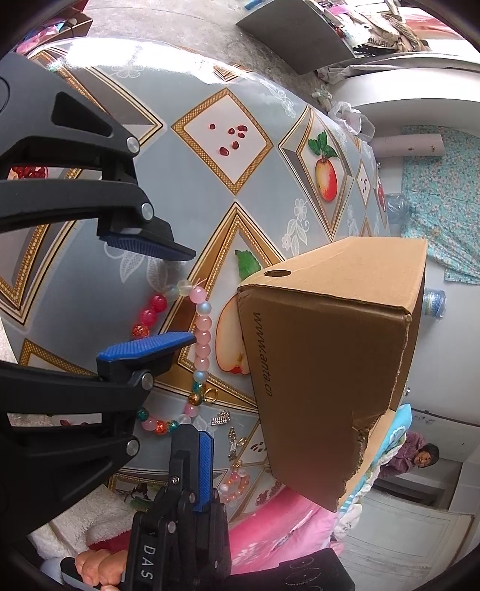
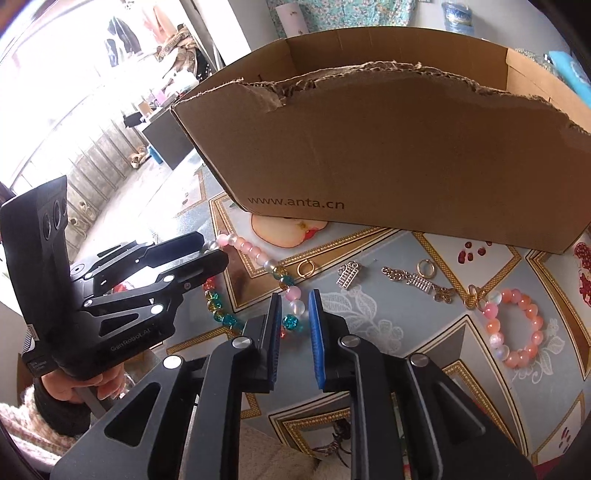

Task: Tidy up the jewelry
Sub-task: 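Lift the beaded bracelet with the right gripper and carry it over the box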

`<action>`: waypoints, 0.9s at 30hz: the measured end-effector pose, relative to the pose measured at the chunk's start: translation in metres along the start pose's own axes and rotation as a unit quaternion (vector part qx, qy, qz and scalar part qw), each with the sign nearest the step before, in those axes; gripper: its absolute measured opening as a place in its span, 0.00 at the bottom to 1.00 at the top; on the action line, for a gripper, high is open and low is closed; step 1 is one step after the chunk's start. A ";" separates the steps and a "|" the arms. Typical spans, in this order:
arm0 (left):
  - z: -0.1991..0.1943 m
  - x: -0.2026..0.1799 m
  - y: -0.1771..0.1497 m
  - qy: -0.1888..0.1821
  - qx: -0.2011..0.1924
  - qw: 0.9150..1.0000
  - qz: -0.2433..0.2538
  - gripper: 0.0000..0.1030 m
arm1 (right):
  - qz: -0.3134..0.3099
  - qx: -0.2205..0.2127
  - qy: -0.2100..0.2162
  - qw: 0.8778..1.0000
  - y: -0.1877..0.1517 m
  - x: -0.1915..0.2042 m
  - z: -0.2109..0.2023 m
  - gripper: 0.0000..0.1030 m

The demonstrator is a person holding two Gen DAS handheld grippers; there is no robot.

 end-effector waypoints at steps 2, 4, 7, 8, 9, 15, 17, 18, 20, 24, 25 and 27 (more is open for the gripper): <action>0.001 -0.001 0.000 0.008 0.003 1.000 0.003 0.35 | -0.009 0.002 -0.001 1.000 0.000 0.010 0.007 0.15; 0.003 -0.002 0.001 0.024 0.005 1.000 0.011 0.28 | -0.018 0.001 -0.011 1.000 -0.001 0.016 0.009 0.15; 0.005 0.000 0.003 0.034 0.005 0.999 0.014 0.16 | -0.021 0.006 -0.027 0.999 -0.002 0.019 0.013 0.15; 0.005 0.001 0.004 0.036 0.005 0.999 0.015 0.12 | -0.021 0.003 -0.025 0.999 -0.003 0.016 0.013 0.15; 0.005 0.001 0.004 0.035 0.005 0.999 0.016 0.10 | -0.022 0.002 -0.027 0.999 -0.004 0.019 0.016 0.15; -0.001 0.000 0.007 0.013 -0.001 1.000 -0.001 0.08 | -0.006 -0.016 -0.002 1.000 -0.003 0.020 0.009 0.09; -0.013 -0.001 0.011 0.011 -0.014 1.000 -0.003 0.08 | -0.006 -0.032 0.009 0.999 -0.001 0.021 -0.001 0.09; -0.022 -0.003 0.014 0.008 -0.023 1.000 -0.003 0.08 | -0.009 -0.041 0.012 0.999 -0.001 0.022 -0.008 0.09; -0.040 -0.008 0.019 0.004 -0.040 0.999 -0.004 0.08 | -0.014 -0.056 0.020 0.998 0.001 0.026 -0.021 0.09; -0.078 -0.022 0.036 -0.011 -0.079 0.997 -0.004 0.08 | -0.024 -0.092 0.032 0.995 0.008 0.036 -0.052 0.09; -0.088 -0.027 0.041 -0.016 -0.091 0.996 -0.003 0.08 | -0.027 -0.102 0.035 0.994 0.010 0.038 -0.062 0.09; -0.106 -0.038 0.055 -0.027 -0.114 0.993 0.004 0.08 | -0.036 -0.129 0.037 0.990 0.019 0.042 -0.082 0.09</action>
Point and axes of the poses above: each gripper's, at about its wrist camera, not at the fingertips, and z roughly the way its jaws point, x to its left, y to its top, the point moved 7 cm from there along z, roughly the way its jaws point, and after that the axes turned 1 degree about y, right-handed, at the moved point
